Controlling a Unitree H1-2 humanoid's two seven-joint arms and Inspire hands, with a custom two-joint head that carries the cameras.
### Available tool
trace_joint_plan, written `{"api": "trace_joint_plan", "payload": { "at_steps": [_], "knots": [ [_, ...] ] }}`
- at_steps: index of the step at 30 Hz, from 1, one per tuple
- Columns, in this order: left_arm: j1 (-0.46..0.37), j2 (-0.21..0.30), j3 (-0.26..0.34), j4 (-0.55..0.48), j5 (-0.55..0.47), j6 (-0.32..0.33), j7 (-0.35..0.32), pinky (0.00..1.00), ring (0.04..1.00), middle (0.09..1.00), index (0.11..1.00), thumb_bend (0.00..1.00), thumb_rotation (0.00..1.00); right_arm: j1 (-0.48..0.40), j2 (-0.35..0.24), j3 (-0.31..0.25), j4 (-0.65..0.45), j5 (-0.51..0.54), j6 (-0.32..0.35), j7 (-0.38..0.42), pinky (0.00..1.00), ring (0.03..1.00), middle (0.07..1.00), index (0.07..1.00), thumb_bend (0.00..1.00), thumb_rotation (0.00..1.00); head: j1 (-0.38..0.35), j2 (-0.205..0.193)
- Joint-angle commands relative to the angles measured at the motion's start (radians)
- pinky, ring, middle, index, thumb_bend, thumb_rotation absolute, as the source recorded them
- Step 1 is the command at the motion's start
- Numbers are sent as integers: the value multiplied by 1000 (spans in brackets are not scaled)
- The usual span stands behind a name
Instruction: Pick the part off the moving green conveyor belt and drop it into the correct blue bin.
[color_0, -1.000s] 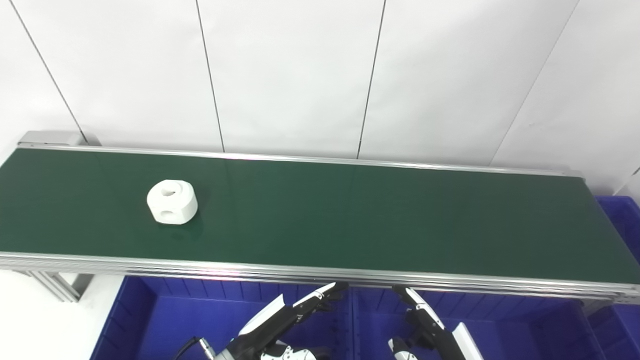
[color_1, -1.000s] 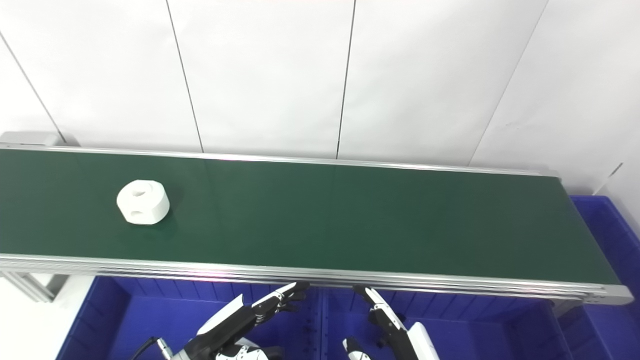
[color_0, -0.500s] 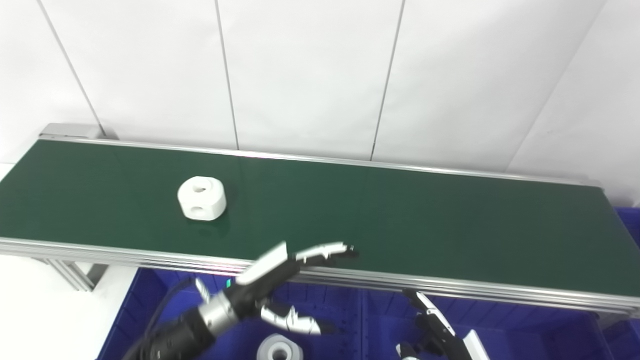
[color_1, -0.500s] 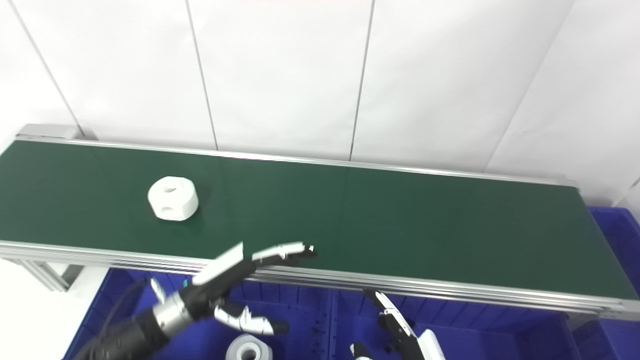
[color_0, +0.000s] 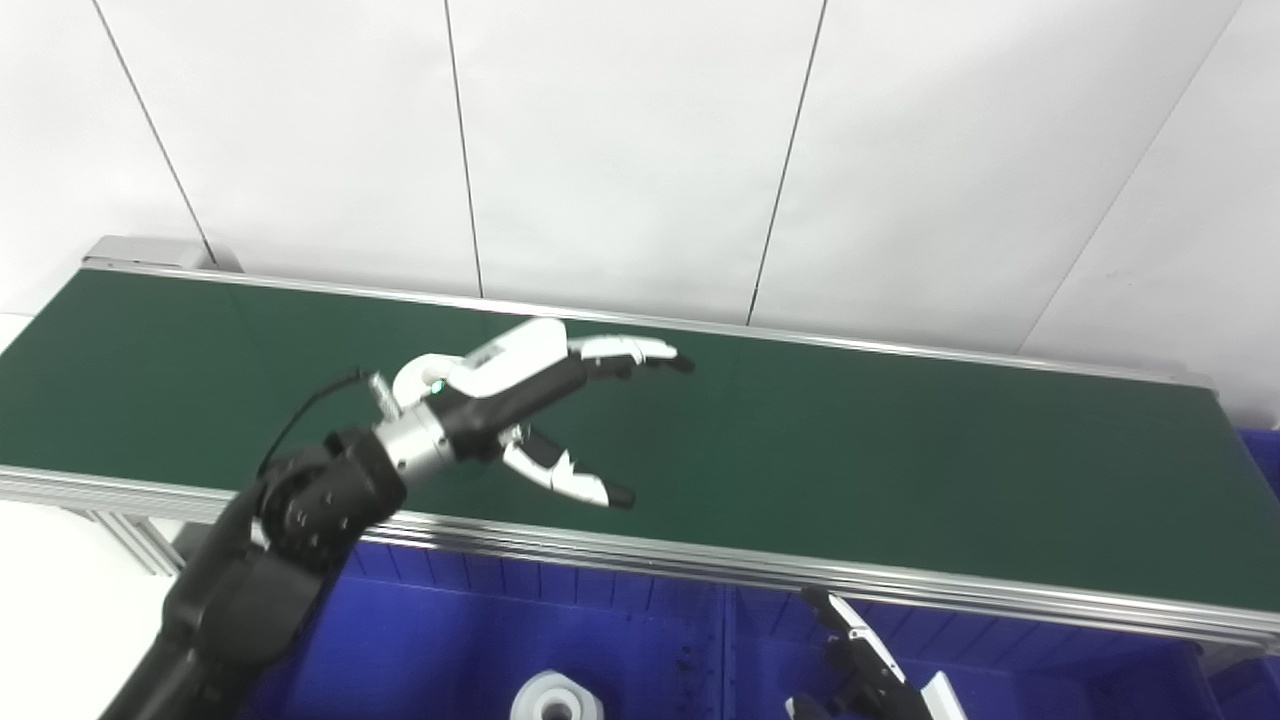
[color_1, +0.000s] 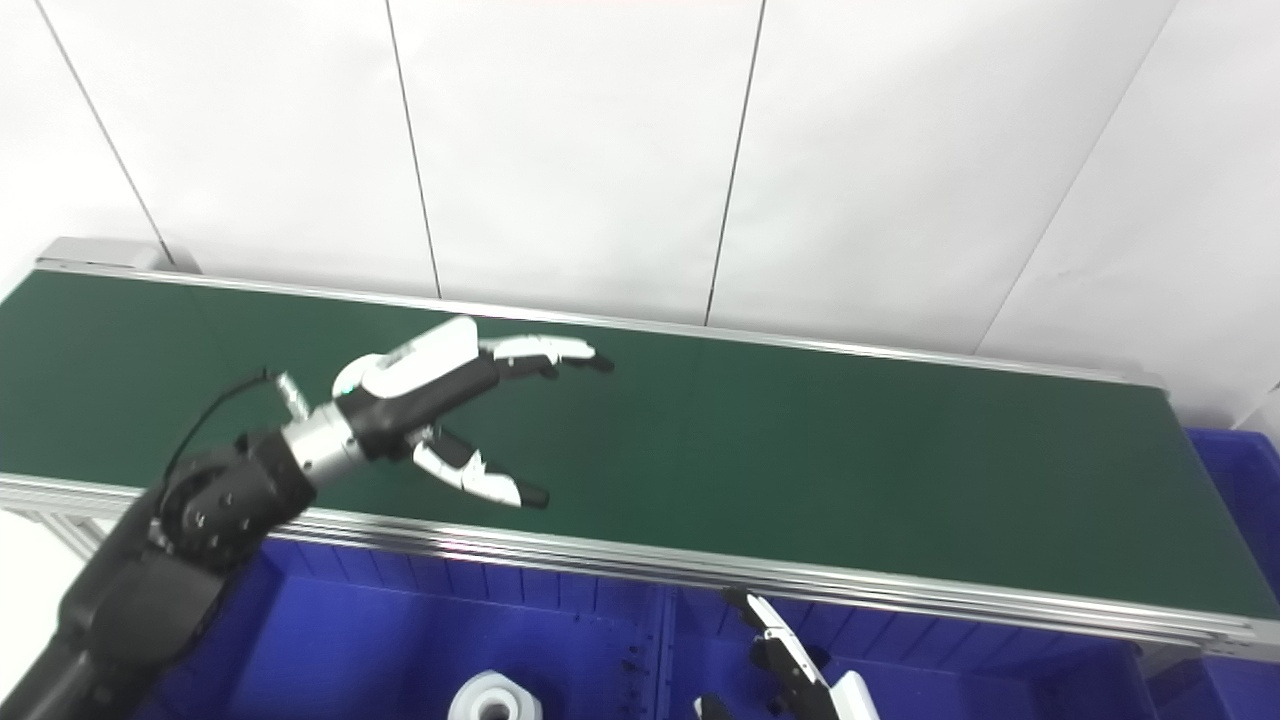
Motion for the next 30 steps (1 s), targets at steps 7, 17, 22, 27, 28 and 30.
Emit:
{"api": "trace_joint_plan", "payload": {
  "at_steps": [7, 17, 22, 27, 28, 30],
  "knots": [
    [-179, 4, -15, 138, 27, 30, -9, 773, 896, 913, 875, 870, 375, 1, -1, 3, -39, 4, -53, -12, 857, 905, 938, 910, 224, 593, -4, 5],
    [-317, 0, -66, 363, 80, 14, -19, 812, 930, 937, 914, 907, 416, 10, -1, -1, -63, -20, -29, -11, 844, 903, 934, 907, 227, 613, -20, 6],
    [-356, -6, -87, 444, 69, 15, -63, 850, 962, 969, 938, 944, 397, 15, 0, -2, -78, -33, -27, -11, 841, 904, 932, 905, 220, 569, -28, 10],
    [-370, -12, -112, 464, 69, 37, -116, 902, 994, 999, 963, 993, 386, 17, 0, -1, -88, -26, -24, -6, 835, 899, 932, 904, 234, 622, -31, 13],
    [-372, -14, -116, 468, 68, 38, -122, 931, 998, 1000, 964, 999, 379, 16, -1, 0, -90, -22, -23, -4, 839, 903, 935, 907, 234, 619, -31, 13],
    [-381, -19, -136, 480, 82, 68, -154, 973, 1000, 1000, 976, 1000, 382, 14, 0, 2, -94, -17, -18, 0, 843, 904, 936, 909, 236, 628, -34, 13]
  ]
}}
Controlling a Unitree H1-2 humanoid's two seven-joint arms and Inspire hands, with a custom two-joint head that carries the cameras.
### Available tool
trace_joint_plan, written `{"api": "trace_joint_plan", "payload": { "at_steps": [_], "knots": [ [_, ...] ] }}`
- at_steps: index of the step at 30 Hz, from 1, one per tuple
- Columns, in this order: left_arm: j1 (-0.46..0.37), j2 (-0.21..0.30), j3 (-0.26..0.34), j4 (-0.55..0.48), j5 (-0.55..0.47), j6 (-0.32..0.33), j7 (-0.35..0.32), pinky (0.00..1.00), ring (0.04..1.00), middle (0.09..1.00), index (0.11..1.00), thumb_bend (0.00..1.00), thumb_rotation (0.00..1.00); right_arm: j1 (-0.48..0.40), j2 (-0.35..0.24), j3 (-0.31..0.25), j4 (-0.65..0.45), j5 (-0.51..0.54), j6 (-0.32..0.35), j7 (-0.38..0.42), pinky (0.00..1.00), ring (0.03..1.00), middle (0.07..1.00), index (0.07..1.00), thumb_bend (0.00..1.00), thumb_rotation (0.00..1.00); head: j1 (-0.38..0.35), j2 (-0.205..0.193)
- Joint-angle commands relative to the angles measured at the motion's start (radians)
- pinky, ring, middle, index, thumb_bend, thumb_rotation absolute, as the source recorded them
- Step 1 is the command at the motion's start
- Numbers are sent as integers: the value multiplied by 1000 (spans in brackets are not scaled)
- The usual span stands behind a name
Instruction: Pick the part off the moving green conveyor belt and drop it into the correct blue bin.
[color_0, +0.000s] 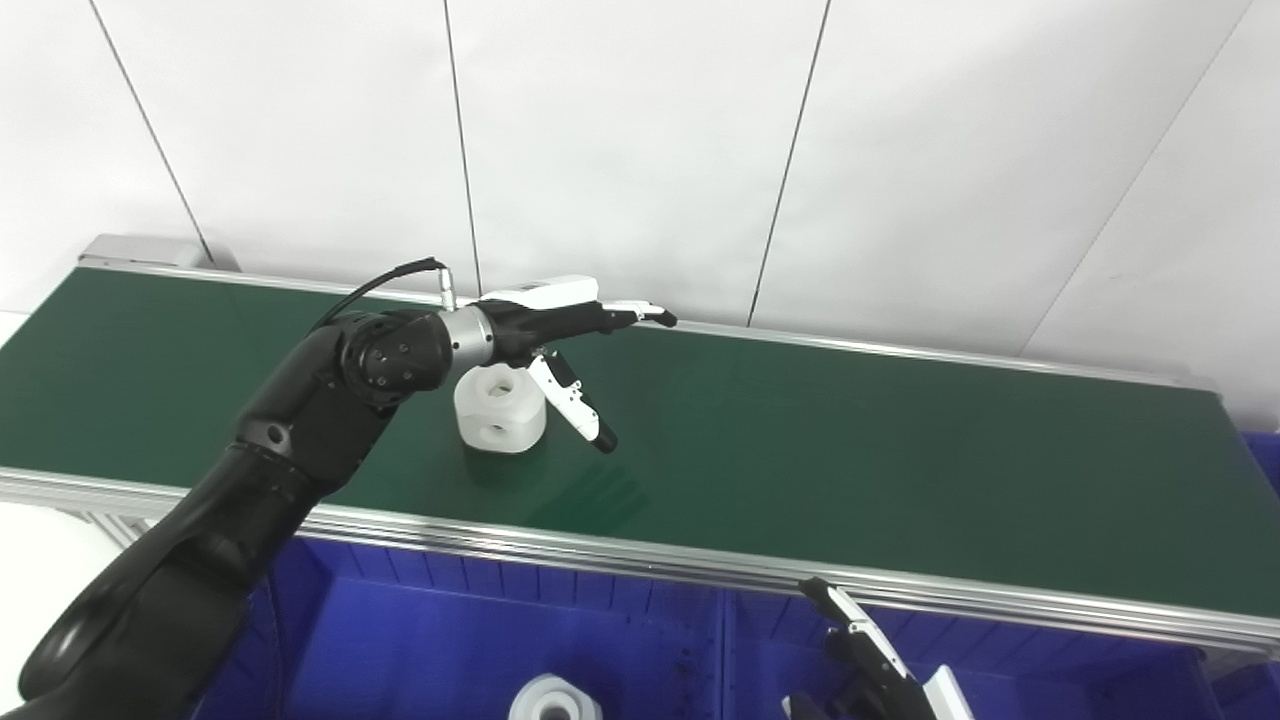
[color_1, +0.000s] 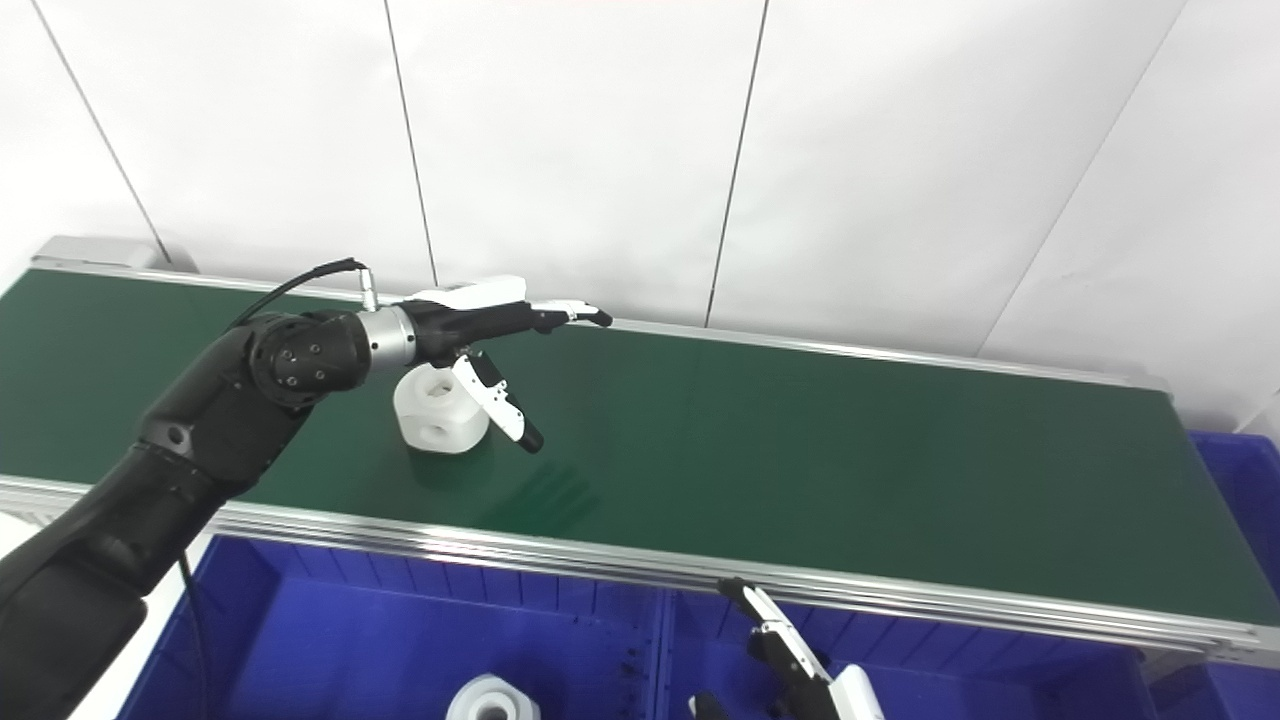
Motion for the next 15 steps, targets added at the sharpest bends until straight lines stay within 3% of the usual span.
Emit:
{"api": "trace_joint_plan", "payload": {
  "at_steps": [1, 9, 15],
  "knots": [
    [-80, -3, -9, 2, 3, 28, -24, 987, 1000, 1000, 981, 1000, 381, 1, 1, 1, -41, 15, -16, 1, 843, 905, 936, 910, 236, 633, 0, 1],
    [-117, -22, -46, 116, 30, 19, -22, 1000, 1000, 1000, 985, 1000, 392, 4, 5, 5, -51, 15, -12, 5, 840, 904, 938, 910, 258, 700, -11, 3],
    [-162, -62, -81, 305, 73, -36, 44, 1000, 1000, 1000, 993, 1000, 426, 14, 3, 5, -63, 10, -20, 3, 835, 902, 935, 909, 258, 719, -22, 2]
  ]
}}
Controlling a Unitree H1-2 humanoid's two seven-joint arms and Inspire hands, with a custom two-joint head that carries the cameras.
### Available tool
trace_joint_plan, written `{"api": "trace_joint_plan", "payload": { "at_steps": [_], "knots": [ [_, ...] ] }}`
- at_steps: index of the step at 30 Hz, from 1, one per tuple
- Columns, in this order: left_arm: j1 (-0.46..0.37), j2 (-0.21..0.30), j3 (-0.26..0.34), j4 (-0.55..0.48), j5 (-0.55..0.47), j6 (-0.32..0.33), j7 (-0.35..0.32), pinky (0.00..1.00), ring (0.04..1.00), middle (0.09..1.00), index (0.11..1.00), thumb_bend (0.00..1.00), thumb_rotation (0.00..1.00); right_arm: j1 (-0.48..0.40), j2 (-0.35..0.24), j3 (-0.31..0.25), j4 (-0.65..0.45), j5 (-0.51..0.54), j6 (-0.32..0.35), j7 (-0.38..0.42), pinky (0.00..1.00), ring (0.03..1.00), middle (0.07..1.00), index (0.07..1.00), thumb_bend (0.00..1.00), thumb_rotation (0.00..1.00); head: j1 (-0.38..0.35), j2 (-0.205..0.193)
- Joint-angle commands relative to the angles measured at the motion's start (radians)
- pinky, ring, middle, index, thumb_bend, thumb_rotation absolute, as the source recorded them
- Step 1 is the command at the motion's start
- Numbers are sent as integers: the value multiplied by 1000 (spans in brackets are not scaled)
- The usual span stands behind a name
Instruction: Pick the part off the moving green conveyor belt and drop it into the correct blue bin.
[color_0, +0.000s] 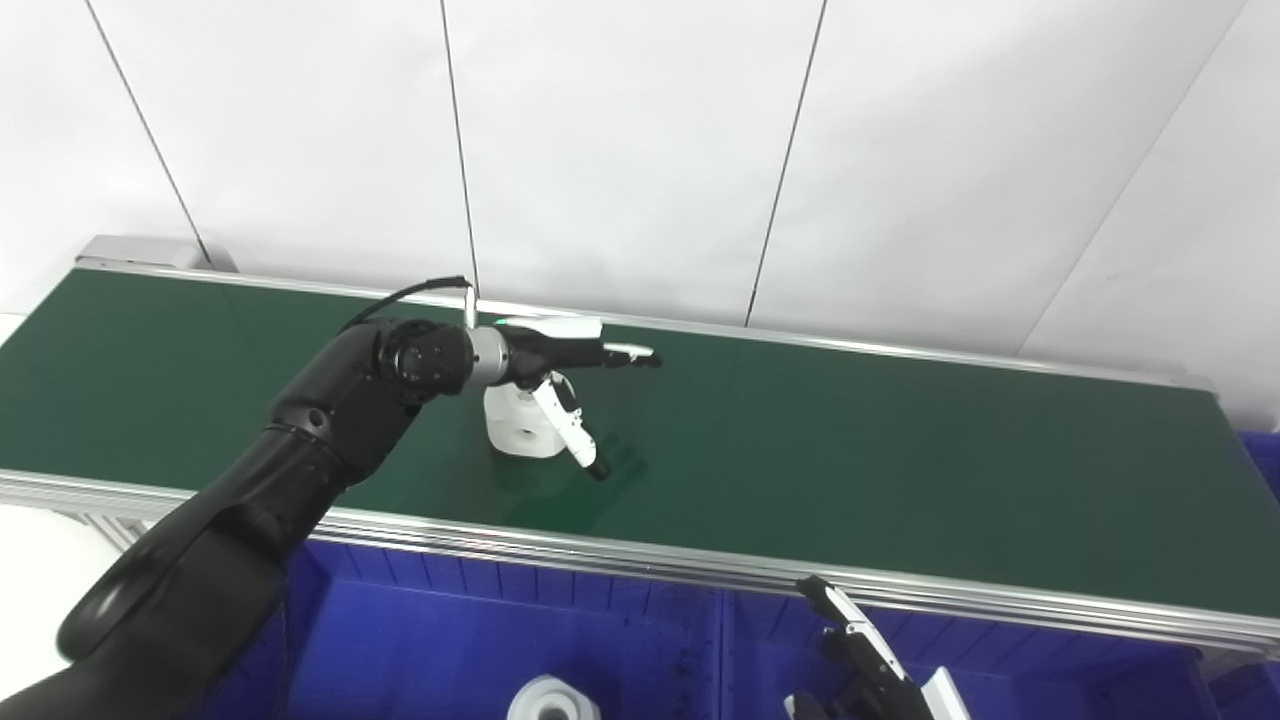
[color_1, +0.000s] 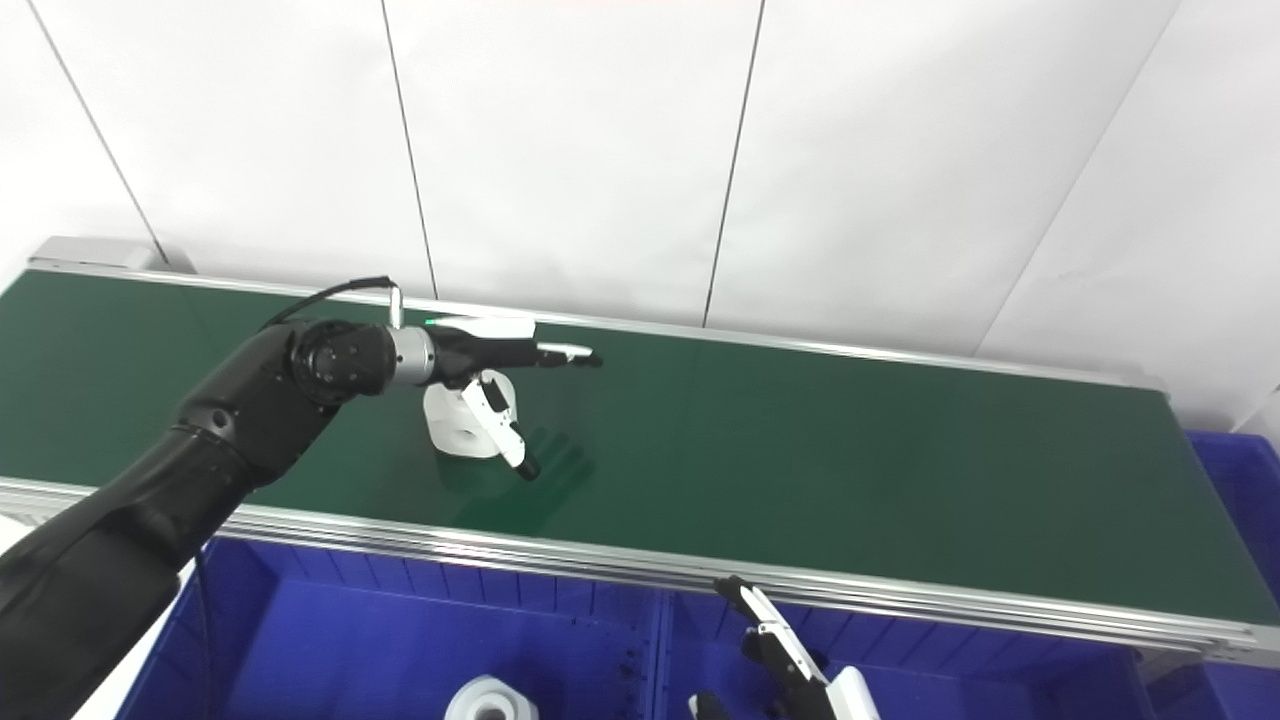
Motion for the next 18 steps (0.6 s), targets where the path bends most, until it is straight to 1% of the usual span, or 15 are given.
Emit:
{"api": "trace_joint_plan", "payload": {
  "at_steps": [1, 3, 4, 5, 6, 7, 8, 10, 12, 13, 14, 15, 16, 17, 18],
  "knots": [
    [-82, -15, -5, 52, 13, -49, 51, 1000, 1000, 1000, 992, 1000, 429, 8, 1, 0, -35, 5, -23, -4, 832, 900, 934, 909, 255, 712, 1, 1],
    [-95, -28, -17, 111, 25, -81, 87, 1000, 1000, 1000, 988, 1000, 431, 14, 2, 0, -41, 4, -21, -4, 830, 897, 933, 908, 255, 707, -3, 1],
    [-98, -37, -25, 142, 43, -111, 144, 1000, 1000, 1000, 988, 1000, 432, 17, 2, 0, -43, 2, -23, -6, 830, 897, 933, 907, 256, 704, -6, 3],
    [-100, -43, -31, 164, 56, -133, 186, 1000, 1000, 1000, 972, 1000, 419, 19, 3, 0, -45, 1, -25, -7, 819, 891, 929, 904, 257, 701, -6, 3],
    [-98, -52, -48, 185, 86, -151, 273, 1000, 1000, 1000, 965, 1000, 410, 21, 3, 0, -46, 0, -26, -8, 816, 889, 928, 903, 256, 695, -6, 5],
    [-99, -62, -63, 206, 119, -157, 340, 1000, 1000, 1000, 961, 1000, 397, 23, 4, 0, -47, 0, -26, -9, 817, 889, 927, 901, 255, 685, -8, 4],
    [-104, -71, -81, 223, 149, -144, 383, 1000, 1000, 1000, 972, 1000, 386, 25, 5, 0, -48, -1, -25, -10, 818, 889, 926, 901, 252, 678, -9, 5],
    [-131, -93, -139, 286, 218, -79, 404, 1000, 1000, 1000, 996, 1000, 358, 27, 5, 0, -45, -1, -26, -10, 825, 892, 927, 902, 247, 661, -13, 3],
    [-154, -110, -190, 347, 268, -38, 427, 1000, 1000, 1000, 999, 1000, 338, 28, 6, 1, -43, -3, -27, -10, 825, 892, 926, 901, 247, 659, -17, 3],
    [-161, -127, -226, 393, 302, -5, 444, 1000, 1000, 1000, 1000, 1000, 331, 28, 7, 1, -41, -5, -28, -11, 825, 892, 926, 901, 247, 657, -19, 4],
    [-166, -139, -252, 425, 323, 16, 457, 934, 994, 1000, 996, 1000, 287, 28, 7, 2, -39, -7, -29, -12, 820, 889, 923, 899, 248, 657, -19, 4],
    [-164, -154, -282, 457, 347, 40, 483, 911, 992, 1000, 995, 1000, 272, 29, 9, 2, -39, -10, -28, -13, 819, 888, 923, 898, 249, 656, -26, 3],
    [-162, -163, -302, 479, 360, 55, 503, 760, 917, 978, 967, 1000, 230, 29, 10, 3, -39, -12, -28, -13, 818, 887, 922, 897, 248, 655, -26, 3],
    [-155, -174, -321, 495, 372, 68, 520, 665, 870, 964, 950, 1000, 205, 30, 12, 4, -41, -12, -27, -13, 817, 887, 921, 896, 248, 654, -33, 7],
    [-146, -183, -337, 507, 382, 76, 535, 596, 783, 889, 896, 984, 172, 32, 15, 5, -43, -13, -26, -13, 819, 888, 921, 895, 249, 648, -36, 10]
  ]
}}
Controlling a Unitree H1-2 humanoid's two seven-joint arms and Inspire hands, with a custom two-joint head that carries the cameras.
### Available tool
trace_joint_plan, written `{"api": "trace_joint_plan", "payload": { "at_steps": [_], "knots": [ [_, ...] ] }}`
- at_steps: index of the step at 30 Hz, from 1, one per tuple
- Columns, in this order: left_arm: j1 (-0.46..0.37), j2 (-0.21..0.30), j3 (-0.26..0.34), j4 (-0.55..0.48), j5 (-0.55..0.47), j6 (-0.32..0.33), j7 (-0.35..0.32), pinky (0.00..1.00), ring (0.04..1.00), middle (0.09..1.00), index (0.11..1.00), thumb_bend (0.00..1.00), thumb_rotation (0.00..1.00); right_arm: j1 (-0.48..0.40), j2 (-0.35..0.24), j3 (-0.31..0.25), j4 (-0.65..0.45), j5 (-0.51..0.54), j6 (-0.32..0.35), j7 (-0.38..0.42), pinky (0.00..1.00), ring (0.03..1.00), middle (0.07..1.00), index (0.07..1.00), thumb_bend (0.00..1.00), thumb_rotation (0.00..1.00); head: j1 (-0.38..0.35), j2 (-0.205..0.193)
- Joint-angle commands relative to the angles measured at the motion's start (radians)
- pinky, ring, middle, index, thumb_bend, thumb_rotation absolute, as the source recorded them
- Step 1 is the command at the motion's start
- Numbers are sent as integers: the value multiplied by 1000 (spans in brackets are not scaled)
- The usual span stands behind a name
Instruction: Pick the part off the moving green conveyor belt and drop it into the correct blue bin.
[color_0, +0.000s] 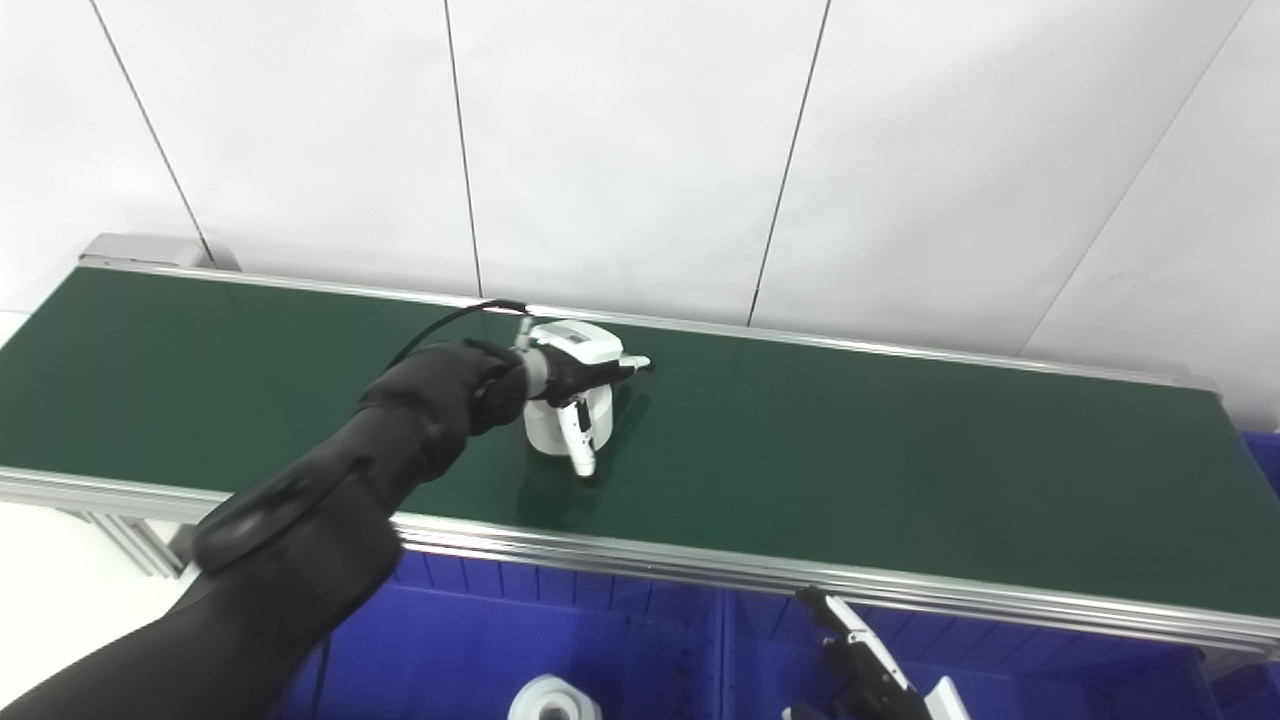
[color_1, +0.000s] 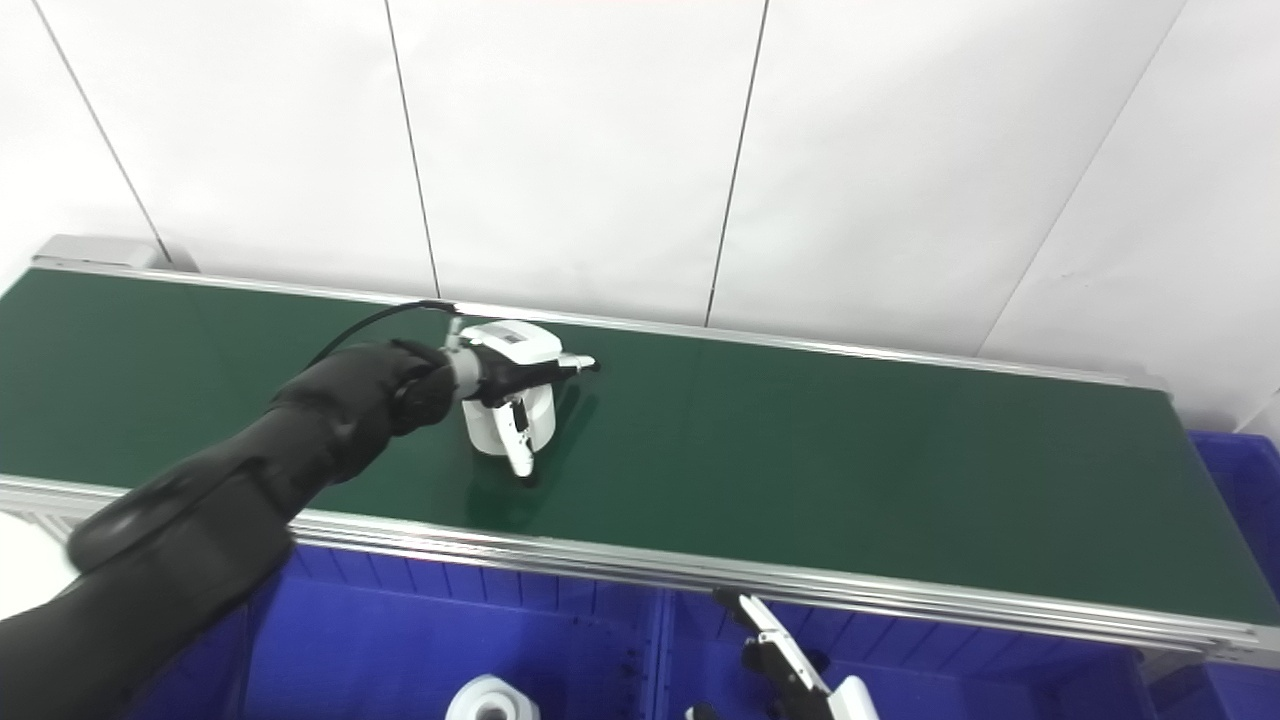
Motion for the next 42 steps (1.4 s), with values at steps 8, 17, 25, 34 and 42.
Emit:
{"api": "trace_joint_plan", "payload": {
  "at_steps": [8, 17, 25, 34, 42],
  "knots": [
    [19, -31, -30, 49, -5, 56, -99, 342, 434, 544, 607, 906, 71, 7, 4, -10, -41, 12, -33, -14, 830, 893, 923, 897, 246, 660, 1, 14],
    [-41, -15, 50, 14, -113, 2, -297, 435, 534, 563, 542, 592, 0, -14, 11, -11, -27, 3, -34, -17, 823, 889, 919, 893, 252, 708, 5, 15],
    [-51, 1, 91, -14, -165, -104, -340, 440, 563, 503, 478, 514, 0, -22, 8, -9, -21, 2, -32, -16, 819, 884, 920, 894, 274, 736, -1, 17],
    [-48, 22, 157, -86, -227, -161, -367, 478, 615, 502, 475, 509, 0, -27, 7, -10, -16, 0, -38, -19, 811, 878, 914, 888, 266, 705, 0, 22],
    [-34, 67, 250, -242, -315, -156, -475, 286, 451, 510, 456, 497, 0, -33, 9, -3, -13, 0, -39, -17, 818, 885, 920, 893, 271, 730, -3, 25]
  ]
}}
